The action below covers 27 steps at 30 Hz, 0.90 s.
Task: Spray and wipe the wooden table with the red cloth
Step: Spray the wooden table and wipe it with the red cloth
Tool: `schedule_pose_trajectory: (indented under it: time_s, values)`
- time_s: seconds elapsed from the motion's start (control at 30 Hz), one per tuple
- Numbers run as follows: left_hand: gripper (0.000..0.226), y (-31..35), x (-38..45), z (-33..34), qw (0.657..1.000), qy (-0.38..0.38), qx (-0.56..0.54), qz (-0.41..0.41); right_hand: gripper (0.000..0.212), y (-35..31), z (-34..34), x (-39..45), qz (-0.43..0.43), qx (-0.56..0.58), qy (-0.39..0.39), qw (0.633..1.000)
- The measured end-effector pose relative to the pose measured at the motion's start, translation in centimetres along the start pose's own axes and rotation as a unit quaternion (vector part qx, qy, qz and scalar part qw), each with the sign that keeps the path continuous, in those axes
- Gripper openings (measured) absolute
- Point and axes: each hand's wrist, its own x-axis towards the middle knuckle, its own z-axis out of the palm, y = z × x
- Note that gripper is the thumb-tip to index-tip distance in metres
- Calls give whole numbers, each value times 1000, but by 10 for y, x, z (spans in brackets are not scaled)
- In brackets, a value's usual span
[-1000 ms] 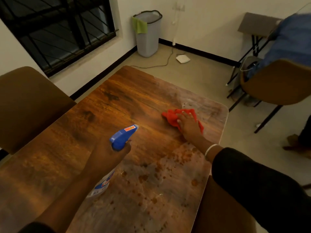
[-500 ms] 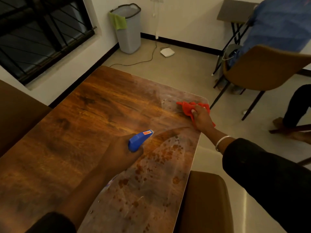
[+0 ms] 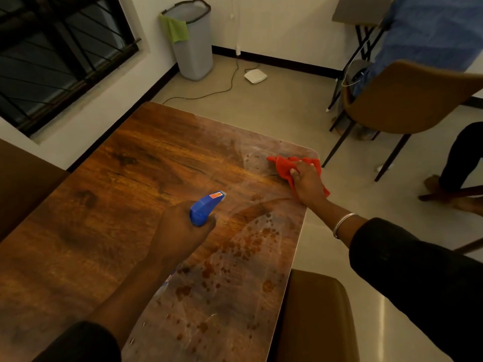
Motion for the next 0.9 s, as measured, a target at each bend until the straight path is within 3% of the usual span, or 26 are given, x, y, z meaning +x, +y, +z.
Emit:
schedule_pose_trajectory:
  time_s: [0.1, 0.23, 0.4, 0.57, 0.63, 0.8, 0.9]
  values:
    - [32, -2, 4, -2, 1000, 4, -3, -14, 43, 1, 10, -3, 7, -48, -16, 999]
    - [31, -2, 11, 0, 999, 29, -33, -9, 48, -15, 35, -21, -65, -155, -91, 982]
    - [29, 1, 22, 4, 996, 69, -55, 1, 64, -42, 67, -57, -180, -315, -183, 914]
    - [30, 4, 29, 5, 994, 73, -83, 13, 67, -31, 60, -55, -336, -333, -234, 849]
    - [29, 2, 31, 4, 994, 79, -78, 9, 66, -25, 47, -28, -321, -344, -182, 863]
    - [31, -1, 37, -4, 989, 128, -74, 24, 65, -24, 33, 15, -111, -298, -101, 943]
    - [26, -1, 42, -8, 985, 150, -80, 31, 64, -32, 58, -23, -195, -290, -119, 929]
